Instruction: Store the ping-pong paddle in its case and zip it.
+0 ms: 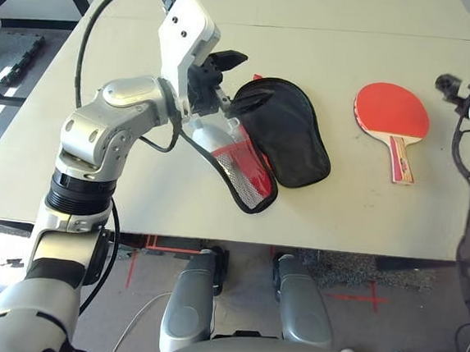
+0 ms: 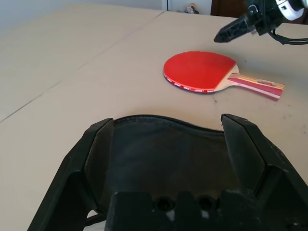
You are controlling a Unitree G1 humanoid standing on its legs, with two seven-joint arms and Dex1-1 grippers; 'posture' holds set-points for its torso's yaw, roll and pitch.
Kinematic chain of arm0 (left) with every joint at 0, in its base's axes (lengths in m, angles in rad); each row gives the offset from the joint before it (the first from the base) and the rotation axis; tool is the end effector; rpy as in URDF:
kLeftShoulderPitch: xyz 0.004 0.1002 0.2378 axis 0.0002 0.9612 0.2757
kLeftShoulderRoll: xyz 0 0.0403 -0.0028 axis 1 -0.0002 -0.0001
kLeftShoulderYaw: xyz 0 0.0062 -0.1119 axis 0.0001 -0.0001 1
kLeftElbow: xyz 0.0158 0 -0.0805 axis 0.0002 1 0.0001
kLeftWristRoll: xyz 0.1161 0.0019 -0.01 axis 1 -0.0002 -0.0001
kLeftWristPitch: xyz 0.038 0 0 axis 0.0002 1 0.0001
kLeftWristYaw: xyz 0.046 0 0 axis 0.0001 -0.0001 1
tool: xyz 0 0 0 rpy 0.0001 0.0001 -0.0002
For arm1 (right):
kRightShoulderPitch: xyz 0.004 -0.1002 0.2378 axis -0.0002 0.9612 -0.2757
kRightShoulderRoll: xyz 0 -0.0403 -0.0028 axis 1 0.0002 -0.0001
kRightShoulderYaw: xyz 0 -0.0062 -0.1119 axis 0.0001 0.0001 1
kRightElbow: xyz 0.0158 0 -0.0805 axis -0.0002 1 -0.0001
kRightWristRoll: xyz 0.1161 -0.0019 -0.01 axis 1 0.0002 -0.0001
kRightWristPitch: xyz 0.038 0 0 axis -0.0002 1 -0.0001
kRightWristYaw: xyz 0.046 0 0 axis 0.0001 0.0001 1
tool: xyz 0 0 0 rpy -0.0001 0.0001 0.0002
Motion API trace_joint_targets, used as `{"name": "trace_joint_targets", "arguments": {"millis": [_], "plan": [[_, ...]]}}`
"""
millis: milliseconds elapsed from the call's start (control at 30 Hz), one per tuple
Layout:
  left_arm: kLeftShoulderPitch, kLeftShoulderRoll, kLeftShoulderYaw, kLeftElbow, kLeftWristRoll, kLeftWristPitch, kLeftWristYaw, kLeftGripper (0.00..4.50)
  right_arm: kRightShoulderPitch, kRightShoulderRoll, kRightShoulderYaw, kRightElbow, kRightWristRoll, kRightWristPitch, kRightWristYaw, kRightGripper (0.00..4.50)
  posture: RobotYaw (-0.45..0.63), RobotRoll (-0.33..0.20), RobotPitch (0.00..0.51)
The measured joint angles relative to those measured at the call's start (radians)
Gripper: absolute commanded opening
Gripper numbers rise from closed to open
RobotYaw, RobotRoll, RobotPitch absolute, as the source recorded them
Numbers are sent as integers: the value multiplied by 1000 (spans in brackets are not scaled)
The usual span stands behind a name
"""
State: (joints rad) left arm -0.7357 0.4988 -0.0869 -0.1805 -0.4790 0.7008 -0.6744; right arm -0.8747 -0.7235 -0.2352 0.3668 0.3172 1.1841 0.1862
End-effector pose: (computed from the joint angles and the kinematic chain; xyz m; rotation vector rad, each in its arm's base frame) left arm 0.2971 0.1595 0.2384 0.2128 -0.0723 -0.9772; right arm 0.3127 -0.3037 0.2394 0.0391 0.5130 -0.1462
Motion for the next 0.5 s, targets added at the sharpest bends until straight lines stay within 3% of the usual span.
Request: {"name": "trace_joint_targets", "arguments": {"millis": [300, 500], "plan": [[8, -11, -7, 3, 27, -19, -12, 4500, 72, 24, 40, -153, -2, 228, 19, 4460, -38, 0, 175], [24, -12, -6, -2, 30, -19, -12, 4500, 114, 90, 37, -230, -8, 311, 6, 4460, -30, 0, 180]]}}
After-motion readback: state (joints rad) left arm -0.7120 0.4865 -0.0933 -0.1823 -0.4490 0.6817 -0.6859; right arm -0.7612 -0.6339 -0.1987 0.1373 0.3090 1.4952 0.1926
